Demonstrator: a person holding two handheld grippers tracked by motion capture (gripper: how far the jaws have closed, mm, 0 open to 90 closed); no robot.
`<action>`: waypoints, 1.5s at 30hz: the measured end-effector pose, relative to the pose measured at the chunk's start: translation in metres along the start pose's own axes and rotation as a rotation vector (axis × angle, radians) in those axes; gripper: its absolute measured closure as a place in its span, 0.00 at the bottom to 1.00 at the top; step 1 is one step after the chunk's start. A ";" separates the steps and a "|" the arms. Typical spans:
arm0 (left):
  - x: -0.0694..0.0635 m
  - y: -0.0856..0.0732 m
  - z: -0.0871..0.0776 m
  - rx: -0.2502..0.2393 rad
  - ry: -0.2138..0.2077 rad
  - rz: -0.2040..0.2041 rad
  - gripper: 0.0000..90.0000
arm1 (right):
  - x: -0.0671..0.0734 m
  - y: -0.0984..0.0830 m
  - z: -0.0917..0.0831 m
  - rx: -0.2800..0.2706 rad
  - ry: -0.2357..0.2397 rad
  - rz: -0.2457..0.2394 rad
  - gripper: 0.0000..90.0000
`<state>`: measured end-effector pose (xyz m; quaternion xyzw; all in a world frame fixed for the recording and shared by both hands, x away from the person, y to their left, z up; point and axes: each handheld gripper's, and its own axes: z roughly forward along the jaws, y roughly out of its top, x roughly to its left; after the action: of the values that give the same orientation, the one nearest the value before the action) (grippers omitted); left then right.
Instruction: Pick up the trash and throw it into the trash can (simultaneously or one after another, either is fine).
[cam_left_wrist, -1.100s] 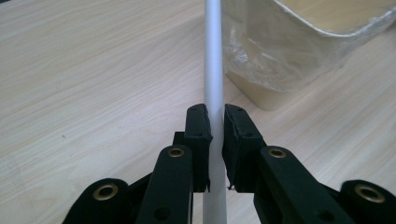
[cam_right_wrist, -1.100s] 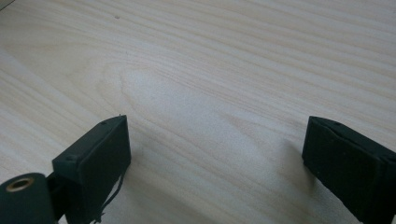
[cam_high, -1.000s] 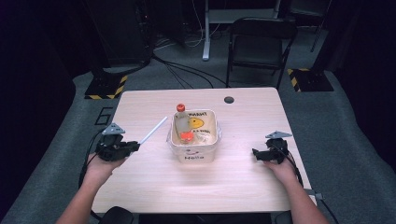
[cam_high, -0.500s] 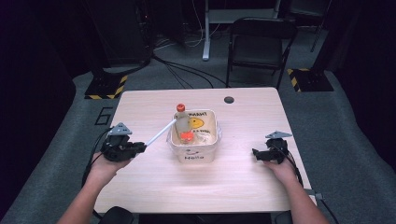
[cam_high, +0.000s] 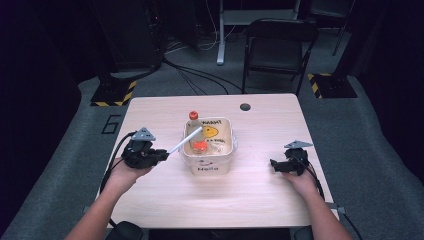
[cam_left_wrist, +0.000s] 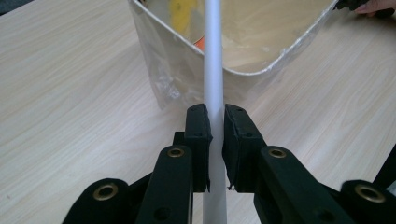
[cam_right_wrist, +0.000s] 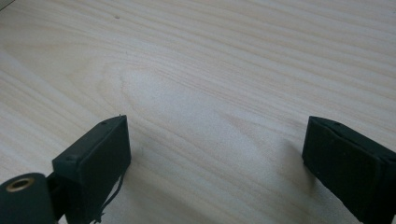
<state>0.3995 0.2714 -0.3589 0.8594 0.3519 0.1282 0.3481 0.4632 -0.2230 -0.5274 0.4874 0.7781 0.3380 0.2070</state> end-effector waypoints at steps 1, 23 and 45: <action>-0.001 0.002 0.001 -0.002 0.000 0.001 0.89 | 0.000 0.000 0.000 0.000 -0.001 0.000 0.08; -0.004 0.030 0.025 0.001 -0.029 -0.030 0.89 | 0.000 0.000 0.000 0.000 -0.001 0.001 0.08; -0.011 0.043 0.053 0.021 -0.048 -0.048 0.89 | 0.000 0.000 0.000 0.000 -0.001 0.000 0.08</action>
<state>0.4387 0.2149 -0.3672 0.8571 0.3655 0.0956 0.3503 0.4632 -0.2230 -0.5274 0.4876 0.7780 0.3378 0.2071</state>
